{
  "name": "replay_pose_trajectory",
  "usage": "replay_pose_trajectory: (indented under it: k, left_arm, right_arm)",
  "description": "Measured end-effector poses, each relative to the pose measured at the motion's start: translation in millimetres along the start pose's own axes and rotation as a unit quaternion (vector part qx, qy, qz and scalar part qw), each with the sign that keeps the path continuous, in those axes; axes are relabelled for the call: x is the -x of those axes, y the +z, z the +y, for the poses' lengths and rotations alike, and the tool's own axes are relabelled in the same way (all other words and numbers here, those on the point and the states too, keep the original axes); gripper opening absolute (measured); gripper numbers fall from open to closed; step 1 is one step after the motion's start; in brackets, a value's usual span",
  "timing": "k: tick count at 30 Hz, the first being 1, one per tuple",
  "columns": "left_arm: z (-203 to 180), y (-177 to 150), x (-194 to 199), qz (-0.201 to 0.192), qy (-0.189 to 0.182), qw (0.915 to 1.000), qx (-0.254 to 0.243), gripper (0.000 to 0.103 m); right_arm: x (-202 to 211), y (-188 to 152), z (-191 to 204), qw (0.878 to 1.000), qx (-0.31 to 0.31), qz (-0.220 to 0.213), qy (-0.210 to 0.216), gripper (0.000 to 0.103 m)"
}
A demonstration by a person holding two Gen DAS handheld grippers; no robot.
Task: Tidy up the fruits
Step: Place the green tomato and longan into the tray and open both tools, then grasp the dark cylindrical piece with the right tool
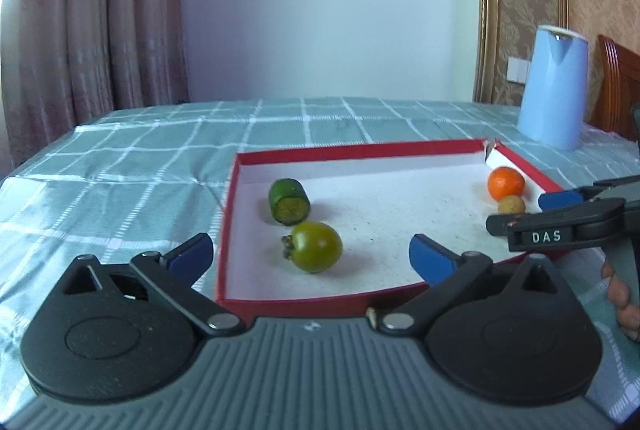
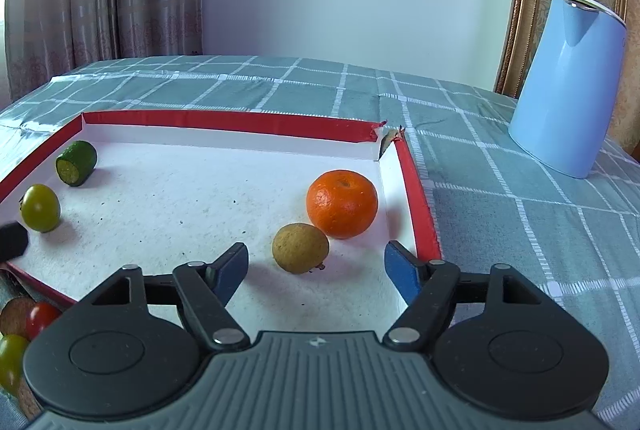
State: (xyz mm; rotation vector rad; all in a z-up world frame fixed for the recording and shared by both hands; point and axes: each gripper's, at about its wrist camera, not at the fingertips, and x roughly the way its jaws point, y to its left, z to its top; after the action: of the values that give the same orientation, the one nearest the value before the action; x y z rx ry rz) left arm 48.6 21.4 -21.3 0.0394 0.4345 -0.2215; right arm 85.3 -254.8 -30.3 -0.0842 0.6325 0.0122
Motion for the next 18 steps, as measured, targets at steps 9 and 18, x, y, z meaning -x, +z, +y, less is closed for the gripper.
replay_pose_trajectory:
  k: [9, 18]
  left_arm:
    - [9, -5, 15, -0.011, -0.013, 0.9997, 0.018, 0.103]
    - [24, -11, 17, 0.021, -0.076, 0.9953, 0.056, 0.103]
  right_arm:
    - [6, -3, -1, 1.000, -0.003, -0.008, 0.010, 0.078]
    - [14, -6, -3, 1.000, -0.014, -0.018, 0.018, 0.084]
